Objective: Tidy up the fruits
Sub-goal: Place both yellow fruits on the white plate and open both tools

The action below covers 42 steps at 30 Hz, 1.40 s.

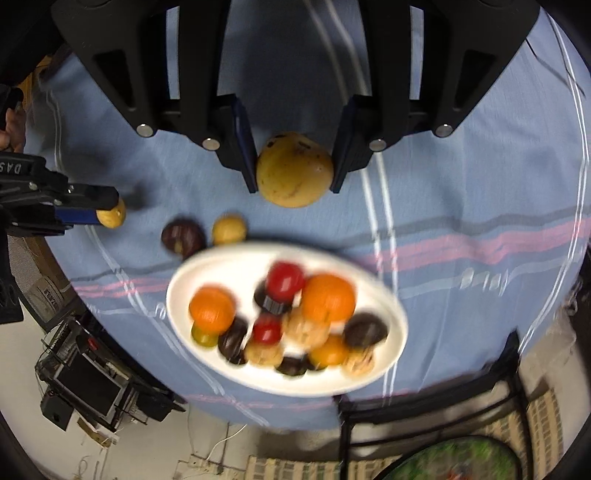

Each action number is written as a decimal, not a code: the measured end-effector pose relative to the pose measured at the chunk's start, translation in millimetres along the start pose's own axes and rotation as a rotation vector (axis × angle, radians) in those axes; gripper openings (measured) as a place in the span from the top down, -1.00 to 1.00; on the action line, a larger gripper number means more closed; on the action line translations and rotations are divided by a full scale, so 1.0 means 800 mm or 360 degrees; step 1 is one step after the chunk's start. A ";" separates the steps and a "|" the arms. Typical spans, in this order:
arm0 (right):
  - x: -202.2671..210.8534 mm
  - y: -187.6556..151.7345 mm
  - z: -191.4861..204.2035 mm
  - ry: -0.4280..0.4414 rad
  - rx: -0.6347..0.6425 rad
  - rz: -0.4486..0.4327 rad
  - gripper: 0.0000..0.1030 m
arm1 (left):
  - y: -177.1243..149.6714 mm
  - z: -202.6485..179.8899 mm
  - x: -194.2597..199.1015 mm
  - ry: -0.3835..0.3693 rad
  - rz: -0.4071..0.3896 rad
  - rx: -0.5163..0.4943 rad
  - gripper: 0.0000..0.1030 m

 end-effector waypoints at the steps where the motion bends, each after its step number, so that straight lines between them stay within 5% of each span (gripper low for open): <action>1: 0.006 0.008 -0.004 0.0000 -0.0005 -0.0027 0.49 | 0.018 -0.004 0.000 0.0003 -0.0022 -0.0018 0.24; 13: 0.025 0.117 -0.036 0.0029 0.0039 -0.0195 0.49 | 0.137 -0.027 -0.020 0.0047 -0.0097 -0.0109 0.24; 23: -0.014 0.171 -0.046 -0.0023 0.0110 -0.0170 0.48 | 0.166 -0.016 -0.059 0.0037 -0.0036 -0.0061 0.24; 26: -0.020 0.177 -0.046 -0.0001 0.0109 -0.0150 0.36 | 0.168 -0.010 -0.067 0.0033 -0.0015 -0.0030 0.21; 28: -0.019 0.178 -0.046 0.0000 0.0094 -0.0152 -0.22 | 0.168 -0.009 -0.066 0.0032 -0.0027 -0.0017 -0.03; 29: -0.017 0.176 -0.045 -0.0022 0.0096 -0.0173 -0.29 | 0.168 -0.008 -0.064 0.0033 -0.0035 -0.0015 -0.06; 42: 0.017 0.110 -0.031 -0.0033 0.0083 -0.0236 -0.29 | 0.122 0.009 -0.005 0.0027 -0.0122 0.0104 -0.15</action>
Point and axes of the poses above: each gripper's, at about its wrist camera, not at the fingertips, and x roughly against the way its jaws point, z to its left, y to its top, the point moved 3 cm from there along -x, roughly the way its jaws point, and after that the axes turned 8 degrees about z, right-handed, at the moved point
